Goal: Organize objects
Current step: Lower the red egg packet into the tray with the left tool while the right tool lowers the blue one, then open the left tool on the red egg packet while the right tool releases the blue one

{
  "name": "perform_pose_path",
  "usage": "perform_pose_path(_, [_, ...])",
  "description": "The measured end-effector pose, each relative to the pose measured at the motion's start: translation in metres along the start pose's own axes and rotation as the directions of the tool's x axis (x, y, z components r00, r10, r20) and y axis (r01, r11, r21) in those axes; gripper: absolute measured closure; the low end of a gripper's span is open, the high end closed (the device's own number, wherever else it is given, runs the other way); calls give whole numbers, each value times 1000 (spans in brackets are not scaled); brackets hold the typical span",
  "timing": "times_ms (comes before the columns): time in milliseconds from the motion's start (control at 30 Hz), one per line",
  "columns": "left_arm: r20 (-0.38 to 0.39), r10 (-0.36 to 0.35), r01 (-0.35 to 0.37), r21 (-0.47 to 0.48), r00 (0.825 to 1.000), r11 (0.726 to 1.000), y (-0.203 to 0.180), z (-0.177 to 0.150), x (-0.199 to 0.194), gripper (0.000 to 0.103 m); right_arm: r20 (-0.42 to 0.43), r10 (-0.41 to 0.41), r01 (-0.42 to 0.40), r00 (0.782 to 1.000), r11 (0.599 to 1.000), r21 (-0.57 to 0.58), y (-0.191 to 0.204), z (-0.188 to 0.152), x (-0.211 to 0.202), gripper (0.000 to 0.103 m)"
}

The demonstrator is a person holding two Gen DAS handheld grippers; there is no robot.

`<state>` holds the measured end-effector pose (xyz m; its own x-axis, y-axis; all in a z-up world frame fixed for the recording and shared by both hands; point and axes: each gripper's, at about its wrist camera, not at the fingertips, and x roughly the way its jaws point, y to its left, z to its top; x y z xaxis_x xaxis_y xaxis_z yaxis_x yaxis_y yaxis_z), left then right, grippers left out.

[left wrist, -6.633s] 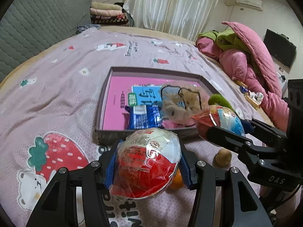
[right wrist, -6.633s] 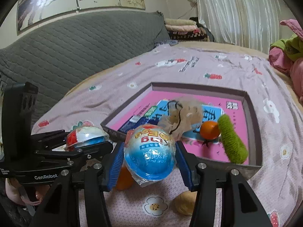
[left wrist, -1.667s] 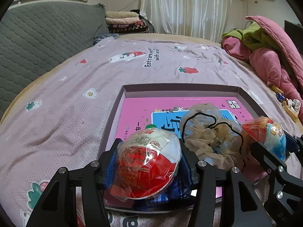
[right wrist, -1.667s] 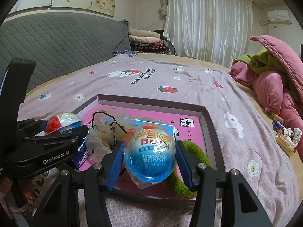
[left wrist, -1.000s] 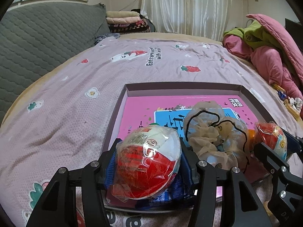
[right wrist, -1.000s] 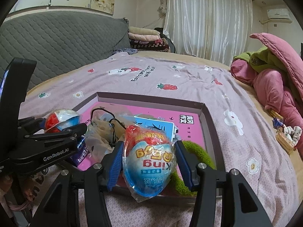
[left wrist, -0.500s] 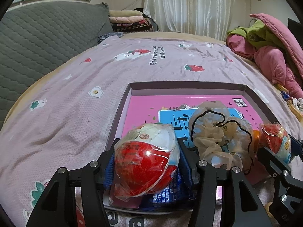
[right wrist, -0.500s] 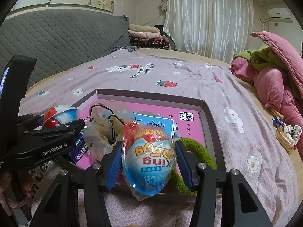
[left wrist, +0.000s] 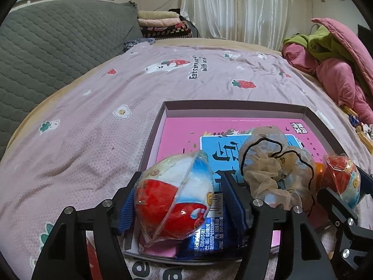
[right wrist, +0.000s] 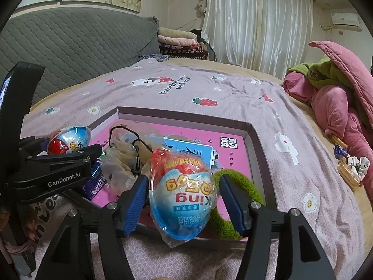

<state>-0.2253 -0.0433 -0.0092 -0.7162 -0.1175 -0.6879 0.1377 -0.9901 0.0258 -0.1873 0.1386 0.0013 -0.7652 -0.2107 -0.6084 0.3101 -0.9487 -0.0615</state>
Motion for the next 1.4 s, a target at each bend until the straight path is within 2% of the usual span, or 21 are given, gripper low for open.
perform_pose_path(367, [22, -44, 43, 11, 999, 999, -2, 2, -9, 32, 15, -9, 9, 1000, 1000, 7, -1, 1, -2, 35])
perform_pose_path(667, [50, -64, 64, 13, 997, 998, -3, 5, -19, 30, 64, -7, 6, 998, 1000, 15, -1, 5, -12, 35])
perform_pose_path(800, [64, -84, 85, 1, 994, 996, -4, 7, -25, 29, 88, -9, 6, 996, 999, 33, -3, 7, -17, 31])
perform_pose_path(1400, [133, -102, 102, 7, 986, 995, -4, 7, -53, 26, 147, -10, -1, 989, 997, 74, -18, 10, -41, 26])
